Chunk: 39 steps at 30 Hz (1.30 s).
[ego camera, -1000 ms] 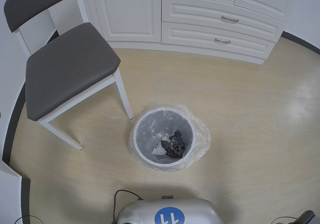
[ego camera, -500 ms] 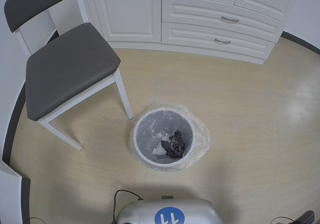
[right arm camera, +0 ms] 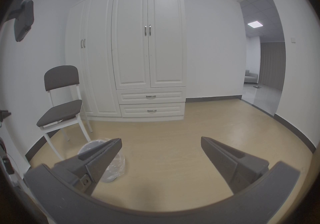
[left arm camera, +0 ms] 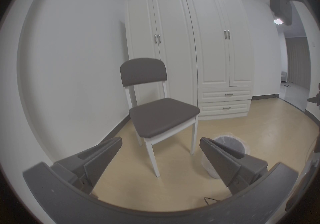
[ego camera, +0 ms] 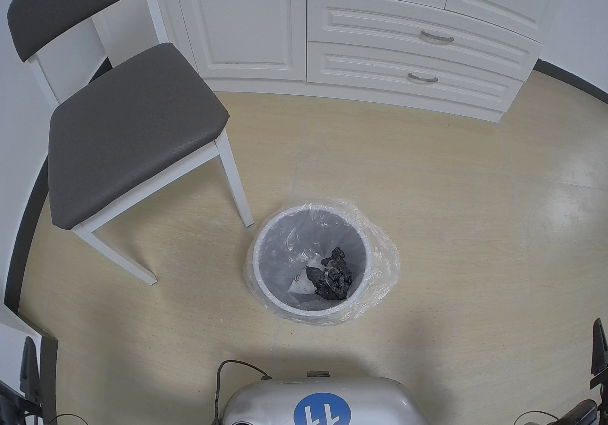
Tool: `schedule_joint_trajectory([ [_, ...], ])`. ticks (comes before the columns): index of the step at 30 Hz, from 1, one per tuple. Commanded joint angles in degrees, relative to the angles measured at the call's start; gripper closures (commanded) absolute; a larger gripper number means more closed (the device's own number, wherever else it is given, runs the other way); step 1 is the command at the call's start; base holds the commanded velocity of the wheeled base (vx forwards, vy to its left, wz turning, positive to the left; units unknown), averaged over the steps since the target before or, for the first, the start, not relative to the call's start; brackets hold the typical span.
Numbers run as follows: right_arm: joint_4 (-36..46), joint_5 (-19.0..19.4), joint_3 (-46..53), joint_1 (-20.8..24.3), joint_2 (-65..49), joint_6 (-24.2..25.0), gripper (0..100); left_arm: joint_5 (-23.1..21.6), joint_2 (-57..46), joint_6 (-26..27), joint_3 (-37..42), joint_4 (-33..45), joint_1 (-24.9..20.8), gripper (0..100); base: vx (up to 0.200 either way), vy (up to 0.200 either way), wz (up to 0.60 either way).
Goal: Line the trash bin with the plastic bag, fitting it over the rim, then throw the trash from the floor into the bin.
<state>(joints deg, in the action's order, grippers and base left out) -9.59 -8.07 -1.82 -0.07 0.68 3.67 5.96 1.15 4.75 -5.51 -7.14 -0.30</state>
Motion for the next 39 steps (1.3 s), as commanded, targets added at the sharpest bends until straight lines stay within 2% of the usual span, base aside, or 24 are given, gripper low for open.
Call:
schedule_joint_trajectory([
  [1, 4.5, 0.6, 1.8, 0.0, -0.7, 0.6, 0, 0.1, -1.1, -2.1, 5.4, -0.5, 0.0, 0, 0.0, 0.0, 0.0],
  [5, 5.5, 0.8, 1.8, 0.0, -0.7, 2.1, 0, 0.4, -1.1, -3.6, 5.4, 3.2, 0.0, 0, 0.0, 0.0, 0.0],
  [11, 5.5, 1.0, 1.8, 0.0, -0.7, 2.1, 0, 0.8, -1.1, -3.3, 5.4, 3.4, 0.0, 0, 0.0, 0.0, 0.0],
  [16, 6.3, 6.5, 1.7, -0.1, -0.7, 2.7, 0, 0.1, -1.1, -4.2, 5.5, 4.2, 0.0, 0, 0.0, 0.0, 0.0],
  [20, 6.3, 6.0, 1.7, -0.1, -0.7, 2.2, 0, -0.8, -1.1, -6.3, 5.5, 4.3, 0.0, 0, 0.0, 0.0, 0.0],
  [22, 6.4, 5.8, 1.6, -0.1, -0.7, 1.0, 0, -3.5, -1.1, -7.6, 5.5, 4.9, 0.0, 0, 0.0, 0.0, 0.0],
  [26, 6.2, 3.7, 1.6, 0.0, -0.7, -5.0, 0, -6.0, -1.1, -4.1, 5.5, 7.4, 0.1, 0, 0.0, 0.0, 0.0],
  [28, 6.1, 3.1, 1.6, 0.0, -0.7, -5.0, 0, -6.8, -1.1, -3.0, 5.5, 7.3, 0.0, 0, 0.0, 0.0, 0.0],
  [34, 6.5, 1.6, 1.8, 0.0, -0.7, -2.4, 0, -6.4, -1.1, -4.1, 5.5, 7.2, 0.0, 0, 0.0, 0.0, 0.0],
  [37, 6.6, 1.7, 1.8, 0.0, -0.7, -3.0, 0, -6.5, -1.1, -4.0, 5.5, 7.3, 0.0, 0, 0.0, 0.0, 0.0],
  [39, 7.0, 3.0, 1.7, 0.0, -0.7, -1.2, 0, -6.5, -1.1, -3.9, 5.5, 7.3, 0.0, 0, 0.0, 0.0, 0.0],
])
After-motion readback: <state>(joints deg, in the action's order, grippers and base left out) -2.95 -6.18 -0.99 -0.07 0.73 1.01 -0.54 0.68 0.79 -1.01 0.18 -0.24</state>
